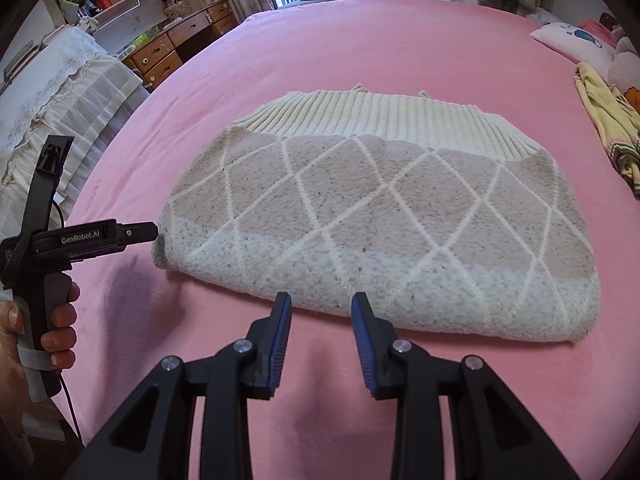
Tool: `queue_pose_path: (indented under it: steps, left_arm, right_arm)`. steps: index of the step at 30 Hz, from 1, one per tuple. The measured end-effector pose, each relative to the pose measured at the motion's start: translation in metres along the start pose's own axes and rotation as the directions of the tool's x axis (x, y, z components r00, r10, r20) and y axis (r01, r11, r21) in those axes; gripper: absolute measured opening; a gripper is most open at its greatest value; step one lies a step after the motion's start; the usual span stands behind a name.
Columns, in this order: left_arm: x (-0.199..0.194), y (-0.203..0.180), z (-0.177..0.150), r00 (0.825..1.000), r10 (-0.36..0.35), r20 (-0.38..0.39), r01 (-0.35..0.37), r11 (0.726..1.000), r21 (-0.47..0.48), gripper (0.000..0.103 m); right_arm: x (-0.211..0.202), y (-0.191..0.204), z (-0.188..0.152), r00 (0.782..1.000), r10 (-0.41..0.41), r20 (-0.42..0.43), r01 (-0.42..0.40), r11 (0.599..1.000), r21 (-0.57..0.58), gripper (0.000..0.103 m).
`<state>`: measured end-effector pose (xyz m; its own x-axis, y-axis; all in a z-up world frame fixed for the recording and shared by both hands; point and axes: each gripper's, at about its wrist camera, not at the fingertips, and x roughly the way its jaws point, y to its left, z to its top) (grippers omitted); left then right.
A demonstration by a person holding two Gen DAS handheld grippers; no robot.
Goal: Fold small clothes
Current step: 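Press the folded sweater side flat with the left gripper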
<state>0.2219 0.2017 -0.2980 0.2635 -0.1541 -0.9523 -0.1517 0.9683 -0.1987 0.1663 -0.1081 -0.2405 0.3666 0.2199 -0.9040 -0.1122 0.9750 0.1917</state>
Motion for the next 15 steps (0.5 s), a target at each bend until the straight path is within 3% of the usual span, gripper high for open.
queue_pose_path:
  steps: [11,15]
  left_arm:
    - [0.038,-0.011,-0.002,0.992,-0.087,-0.091,0.093,0.994,0.055,0.085]
    - [0.055,-0.018,-0.001,0.975,-0.173,-0.139,0.181,0.983,0.044,0.085]
  right_arm:
    - [0.009,0.008,0.0,1.0,-0.015,-0.012,0.015,1.0,-0.016,0.031]
    - [0.012,0.006,-0.001,0.999,-0.024,-0.021,0.024,1.0,-0.008,0.031]
